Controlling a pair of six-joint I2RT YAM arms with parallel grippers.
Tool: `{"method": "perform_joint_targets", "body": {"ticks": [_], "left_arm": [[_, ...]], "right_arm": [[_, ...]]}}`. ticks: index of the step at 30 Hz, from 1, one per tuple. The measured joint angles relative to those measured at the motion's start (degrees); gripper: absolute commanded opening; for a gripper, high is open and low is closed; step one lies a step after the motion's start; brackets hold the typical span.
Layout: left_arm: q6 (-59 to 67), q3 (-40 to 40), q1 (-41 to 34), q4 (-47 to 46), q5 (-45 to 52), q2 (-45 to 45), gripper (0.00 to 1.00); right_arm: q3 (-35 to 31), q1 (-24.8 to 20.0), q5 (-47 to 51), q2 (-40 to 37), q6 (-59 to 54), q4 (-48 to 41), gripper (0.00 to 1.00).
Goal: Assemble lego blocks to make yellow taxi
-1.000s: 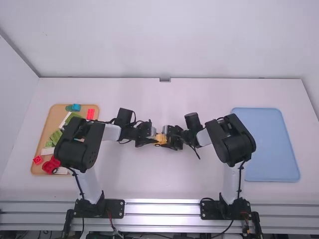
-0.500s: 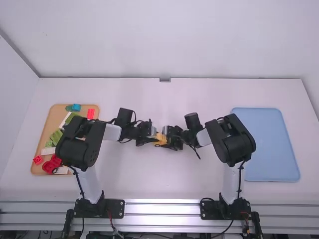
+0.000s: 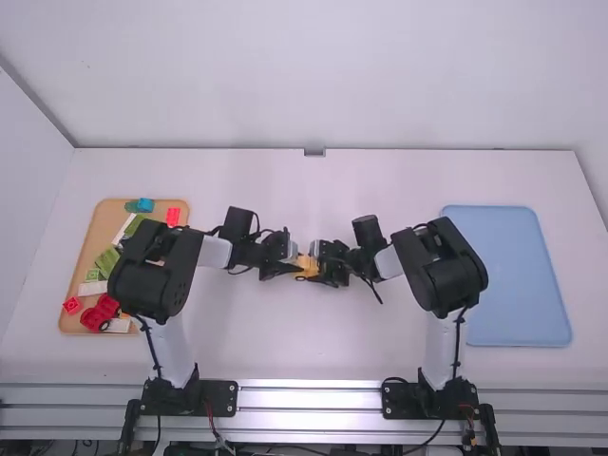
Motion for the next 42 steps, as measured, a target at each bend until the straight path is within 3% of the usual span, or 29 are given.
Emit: {"method": "perform_joint_targets", "body": {"ticks": [7,24,26,29,31,35,37,42], "left_arm": [[1.4,1.2,-0.1,-4.9,0.4,-0.1,0.02],[1.3,1.2,-0.2,-2.6,-1.6,-0.3,0.02],[1.3,1.2,-0.2,-2.5,-1.6,-0.3,0.25],[1.3,1.2,-0.2,-2.5,-1.6,-0.3,0.26],[1.3,1.2,-0.2,-2.5,-1.6,-0.3,0.36],[1.3,1.2,-0.3,-2.6,-1.8,-0.3,0.40],[1.2,1.2,-0.3,-2.6,-1.8,-0.3,0.50],[1.0,1.2,-0.3,-2.7,-1.8,-0.3,0.48]], "right_arm": [[0.0,0.0,0.1,0.0,0.0,0.2,0.47],[0.0,0.0,0.2,0.0,0.0,0.3,0.48],[0.0,0.0,0.3,0.0,0.0,0.3,0.48],[0.0,0.0,0.2,0.0,0.0,0.3,0.48],[0.0,0.0,0.2,0.0,0.0,0.3,0.49],[0.0,0.0,0.2,0.0,0.0,0.1,0.49],[0.0,0.0,0.0,0.0,0.0,-0.2,0.49],[0.0,0.0,-0.3,0.0,-0.1,-0.4,0.49]]}}
